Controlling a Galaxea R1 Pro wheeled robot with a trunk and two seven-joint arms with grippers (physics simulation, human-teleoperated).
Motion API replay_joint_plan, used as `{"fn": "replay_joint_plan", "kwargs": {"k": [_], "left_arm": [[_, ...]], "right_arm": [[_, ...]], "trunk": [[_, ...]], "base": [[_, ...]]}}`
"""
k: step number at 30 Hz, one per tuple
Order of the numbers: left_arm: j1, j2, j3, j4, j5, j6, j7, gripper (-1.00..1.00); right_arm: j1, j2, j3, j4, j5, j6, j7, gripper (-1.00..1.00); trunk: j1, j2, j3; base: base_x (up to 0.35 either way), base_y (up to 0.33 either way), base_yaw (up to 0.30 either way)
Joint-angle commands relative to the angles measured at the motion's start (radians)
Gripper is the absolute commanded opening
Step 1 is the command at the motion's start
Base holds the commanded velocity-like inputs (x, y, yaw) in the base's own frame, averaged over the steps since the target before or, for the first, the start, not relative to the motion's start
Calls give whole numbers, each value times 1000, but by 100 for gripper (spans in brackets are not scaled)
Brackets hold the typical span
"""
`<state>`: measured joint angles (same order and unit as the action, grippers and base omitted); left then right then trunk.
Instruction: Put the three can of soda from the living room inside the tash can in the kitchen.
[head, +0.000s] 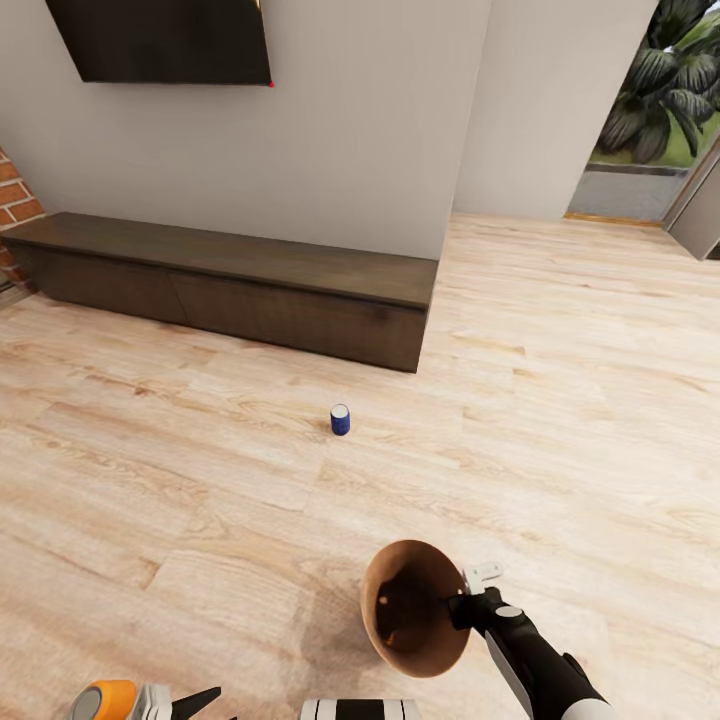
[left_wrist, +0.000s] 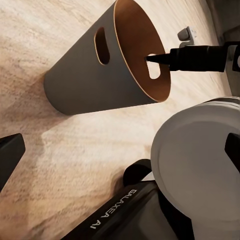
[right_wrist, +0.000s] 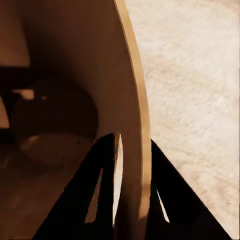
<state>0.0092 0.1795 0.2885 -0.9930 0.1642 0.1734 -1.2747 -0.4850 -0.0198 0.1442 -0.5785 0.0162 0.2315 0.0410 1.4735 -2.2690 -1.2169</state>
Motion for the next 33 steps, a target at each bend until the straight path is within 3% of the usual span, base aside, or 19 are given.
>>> {"fn": "replay_joint_plan", "kwargs": {"k": [1, 33], "left_arm": [[0, 0, 0, 0, 0, 0, 0, 100], [0, 0, 0, -1, 0, 0, 0, 100]], "right_arm": [[0, 1, 1, 0, -7, 0, 3, -100], [0, 0, 0, -3, -7, -1, 3, -100]], "trunk": [[0, 0, 0], [0, 0, 0]], "base": [[0, 0, 0], [0, 0, 0]]}}
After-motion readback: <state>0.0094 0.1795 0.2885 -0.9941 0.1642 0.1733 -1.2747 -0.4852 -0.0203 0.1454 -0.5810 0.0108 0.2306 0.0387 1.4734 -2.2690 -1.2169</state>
